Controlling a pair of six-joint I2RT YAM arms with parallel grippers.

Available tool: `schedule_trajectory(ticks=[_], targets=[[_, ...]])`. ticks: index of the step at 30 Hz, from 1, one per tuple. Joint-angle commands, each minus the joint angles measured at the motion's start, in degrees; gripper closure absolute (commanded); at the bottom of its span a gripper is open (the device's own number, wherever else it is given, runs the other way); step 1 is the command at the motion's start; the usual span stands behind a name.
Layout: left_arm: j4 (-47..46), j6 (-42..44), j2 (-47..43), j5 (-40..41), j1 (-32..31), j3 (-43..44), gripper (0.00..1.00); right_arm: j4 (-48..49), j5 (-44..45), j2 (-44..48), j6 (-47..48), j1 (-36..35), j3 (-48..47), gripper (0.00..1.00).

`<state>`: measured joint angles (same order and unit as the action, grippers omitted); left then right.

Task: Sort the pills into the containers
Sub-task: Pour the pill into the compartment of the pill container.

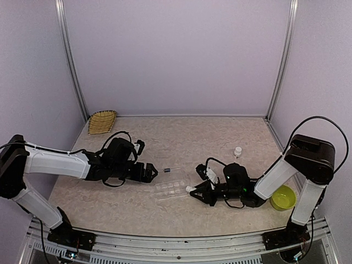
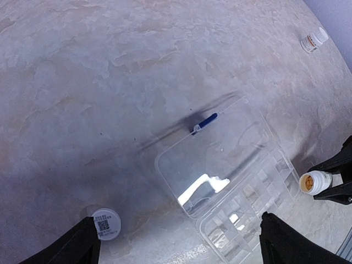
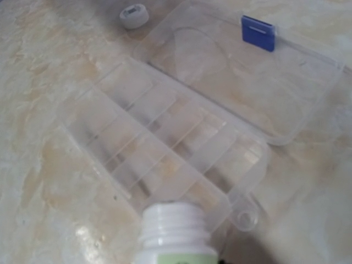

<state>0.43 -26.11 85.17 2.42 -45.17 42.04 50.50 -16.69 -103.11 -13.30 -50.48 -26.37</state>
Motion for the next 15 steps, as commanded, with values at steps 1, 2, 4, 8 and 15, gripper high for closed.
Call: schedule_trajectory(ticks=[1, 2, 4, 8, 15], targets=[[-1.1, -0.1, -1.2, 0.3, -0.4, -0.9, 0.01, -2.4, 0.4, 0.6, 0.5, 0.3, -1.4, 0.88], [-1.1, -0.1, -1.3, 0.3, -0.4, -0.9, 0.01, -2.6, 0.4, 0.6, 0.6, 0.2, -1.4, 0.88], [-1.1, -0.1, -1.3, 0.4, -0.4, -0.9, 0.01, -3.3, 0.6, 0.8, 0.7, 0.1, -1.7, 0.89], [-1.3, -0.2, -1.2, 0.3, -0.4, -0.9, 0.01, -5.8, 1.3, 1.2, 1.0, -0.1, -2.5, 0.89], [-1.4, -0.3, -1.2, 0.4, -0.4, -1.0, 0.01, -8.7, 2.5, 2.4, 1.6, -0.6, -3.0, 0.89]])
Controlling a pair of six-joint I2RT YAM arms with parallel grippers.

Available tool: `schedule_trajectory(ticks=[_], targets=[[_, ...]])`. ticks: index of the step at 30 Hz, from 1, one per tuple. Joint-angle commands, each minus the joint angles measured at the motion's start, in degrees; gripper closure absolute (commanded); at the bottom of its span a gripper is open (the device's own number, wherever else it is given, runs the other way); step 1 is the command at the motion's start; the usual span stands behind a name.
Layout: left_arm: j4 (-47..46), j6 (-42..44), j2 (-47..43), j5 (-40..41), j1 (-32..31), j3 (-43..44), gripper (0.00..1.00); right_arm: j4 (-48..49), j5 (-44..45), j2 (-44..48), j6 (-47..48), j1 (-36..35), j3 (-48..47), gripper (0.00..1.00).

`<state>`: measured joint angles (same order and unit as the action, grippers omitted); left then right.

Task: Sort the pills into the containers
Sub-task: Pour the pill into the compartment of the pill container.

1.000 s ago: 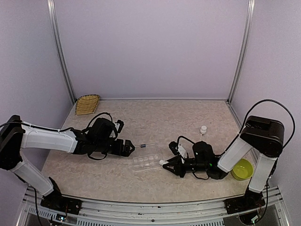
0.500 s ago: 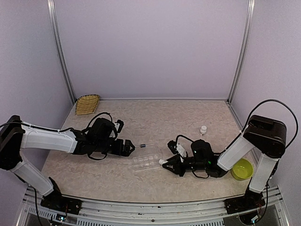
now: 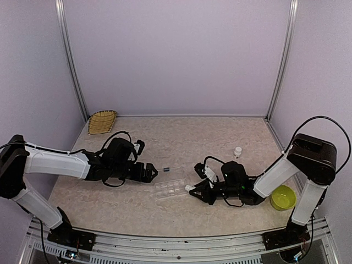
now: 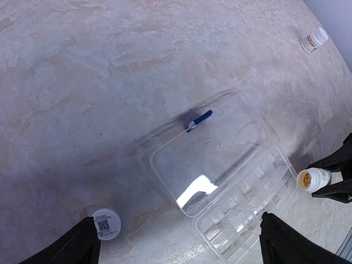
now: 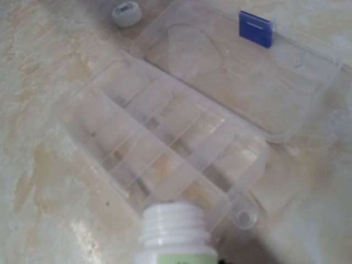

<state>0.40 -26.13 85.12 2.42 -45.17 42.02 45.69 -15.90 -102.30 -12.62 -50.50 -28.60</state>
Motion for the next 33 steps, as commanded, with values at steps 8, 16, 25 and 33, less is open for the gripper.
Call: schedule_trajectory(ticks=[8, 16, 25, 33], targets=[[-1.6, -0.4, -1.3, 0.2, -0.4, -1.3, 0.01, -7.3, 2.8, 3.2, 1.6, -0.9, -1.5, 0.89], [-1.6, -0.4, -1.4, 0.4, -0.4, -1.2, 0.01, -11.6, 3.2, 3.8, 3.1, -1.2, -3.2, 0.89], [-1.4, -0.2, -1.3, 0.3, -0.4, -0.8, 0.01, -15.5, 3.5, 3.6, 4.2, -1.9, -5.3, 0.89], [-1.5, -0.3, -1.2, 0.3, -0.4, -0.6, 0.01, -18.5, 4.7, 4.2, 4.9, -2.4, -6.5, 0.89]])
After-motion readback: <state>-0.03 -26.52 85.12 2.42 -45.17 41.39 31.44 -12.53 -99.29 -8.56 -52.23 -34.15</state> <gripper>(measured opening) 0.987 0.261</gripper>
